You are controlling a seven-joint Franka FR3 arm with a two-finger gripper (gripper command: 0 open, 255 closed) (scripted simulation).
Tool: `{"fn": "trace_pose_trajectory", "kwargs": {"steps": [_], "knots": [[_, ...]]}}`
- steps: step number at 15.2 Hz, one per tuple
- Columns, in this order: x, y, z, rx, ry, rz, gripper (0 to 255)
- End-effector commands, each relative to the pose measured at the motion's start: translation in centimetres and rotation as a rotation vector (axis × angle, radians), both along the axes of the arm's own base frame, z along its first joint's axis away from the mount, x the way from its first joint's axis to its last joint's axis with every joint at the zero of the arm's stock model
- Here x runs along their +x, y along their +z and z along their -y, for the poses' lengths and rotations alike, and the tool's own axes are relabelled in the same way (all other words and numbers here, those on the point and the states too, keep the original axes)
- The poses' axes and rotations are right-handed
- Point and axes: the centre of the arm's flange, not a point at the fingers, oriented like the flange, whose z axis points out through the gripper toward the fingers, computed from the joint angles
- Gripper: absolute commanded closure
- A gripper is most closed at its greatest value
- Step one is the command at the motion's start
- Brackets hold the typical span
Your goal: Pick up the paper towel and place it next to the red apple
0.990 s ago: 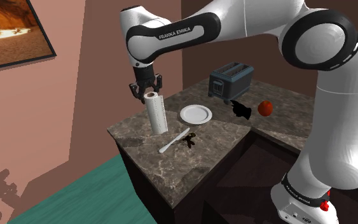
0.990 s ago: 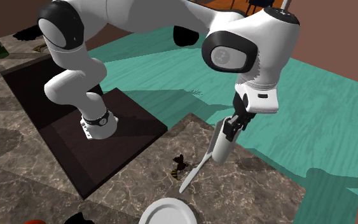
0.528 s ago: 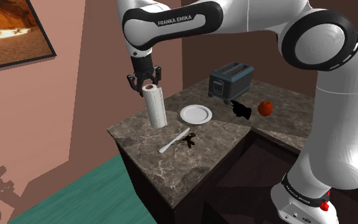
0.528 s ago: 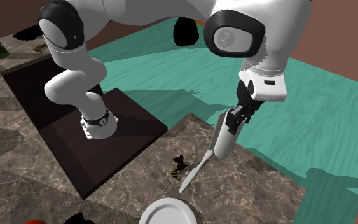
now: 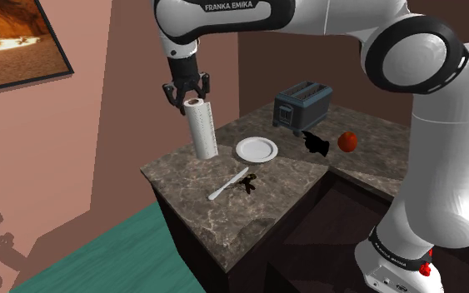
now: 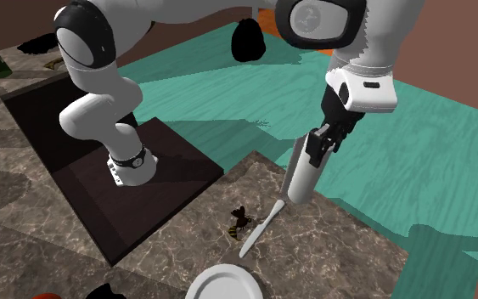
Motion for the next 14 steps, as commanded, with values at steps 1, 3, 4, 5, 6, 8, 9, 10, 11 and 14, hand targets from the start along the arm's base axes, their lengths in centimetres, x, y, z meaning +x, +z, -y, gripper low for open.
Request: {"fn": "trace_pose_trajectory", "kwargs": {"steps": [1,3,4,5,6,8,9,10,11,14], "knots": [[0.0,1.1,0.0,0.000,0.000,-0.001,255],[-0.7,1.4,1.1,0.000,0.000,-0.001,255],[-1.4,1.5,2.3,0.000,0.000,-0.001,255],[-2.0,1.7,3.4,0.000,0.000,-0.001,255],[-2.7,1.9,4.5,0.000,0.000,-0.001,255],[-4.1,2.3,6.7,0.000,0.000,-0.001,255],[-4.8,2.4,7.8,0.000,0.000,-0.001,255],[-5.5,2.6,9.0,0.000,0.000,-0.001,255],[-6.1,2.8,10.1,0.000,0.000,-0.001,255],[-8.2,3.3,13.4,0.000,0.000,-0.001,255]]}}
